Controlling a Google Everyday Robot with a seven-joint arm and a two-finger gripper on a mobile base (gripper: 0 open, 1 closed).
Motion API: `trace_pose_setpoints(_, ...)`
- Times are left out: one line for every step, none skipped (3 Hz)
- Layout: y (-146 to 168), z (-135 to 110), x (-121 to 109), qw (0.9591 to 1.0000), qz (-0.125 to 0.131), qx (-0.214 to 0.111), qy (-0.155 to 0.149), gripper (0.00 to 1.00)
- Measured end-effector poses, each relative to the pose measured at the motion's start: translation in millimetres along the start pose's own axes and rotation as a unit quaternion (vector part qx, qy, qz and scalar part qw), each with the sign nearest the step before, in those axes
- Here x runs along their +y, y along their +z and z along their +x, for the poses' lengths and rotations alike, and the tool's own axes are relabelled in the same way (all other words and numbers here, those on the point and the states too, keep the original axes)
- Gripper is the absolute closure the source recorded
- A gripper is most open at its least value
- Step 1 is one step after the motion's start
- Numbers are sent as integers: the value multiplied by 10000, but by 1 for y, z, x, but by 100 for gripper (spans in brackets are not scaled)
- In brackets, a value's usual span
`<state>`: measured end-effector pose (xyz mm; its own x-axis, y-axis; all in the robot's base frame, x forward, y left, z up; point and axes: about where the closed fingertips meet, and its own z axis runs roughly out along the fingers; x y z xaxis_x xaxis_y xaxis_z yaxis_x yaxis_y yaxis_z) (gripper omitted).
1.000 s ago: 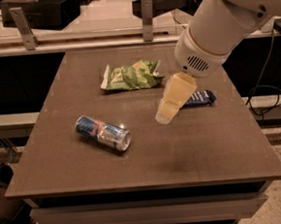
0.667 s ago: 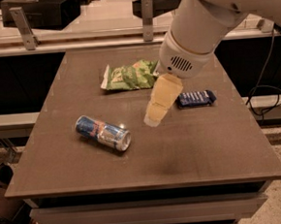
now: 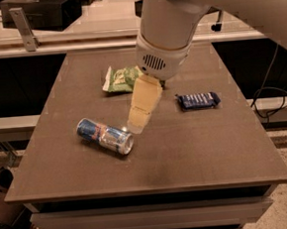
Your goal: Pick redbull can
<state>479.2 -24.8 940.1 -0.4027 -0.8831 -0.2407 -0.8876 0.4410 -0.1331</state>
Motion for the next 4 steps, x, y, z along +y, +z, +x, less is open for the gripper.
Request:
trace_pose_setpoints(0, 0, 0, 10000, 1, 0, -1, 0)
trace_pose_setpoints(7, -18, 3, 9998, 54, 160, -42, 0)
trace_pose_setpoints(27, -43, 11, 9995, 50, 298, -97, 0)
trace_pose_setpoints(40, -59, 18, 9991, 49, 402, -100, 0)
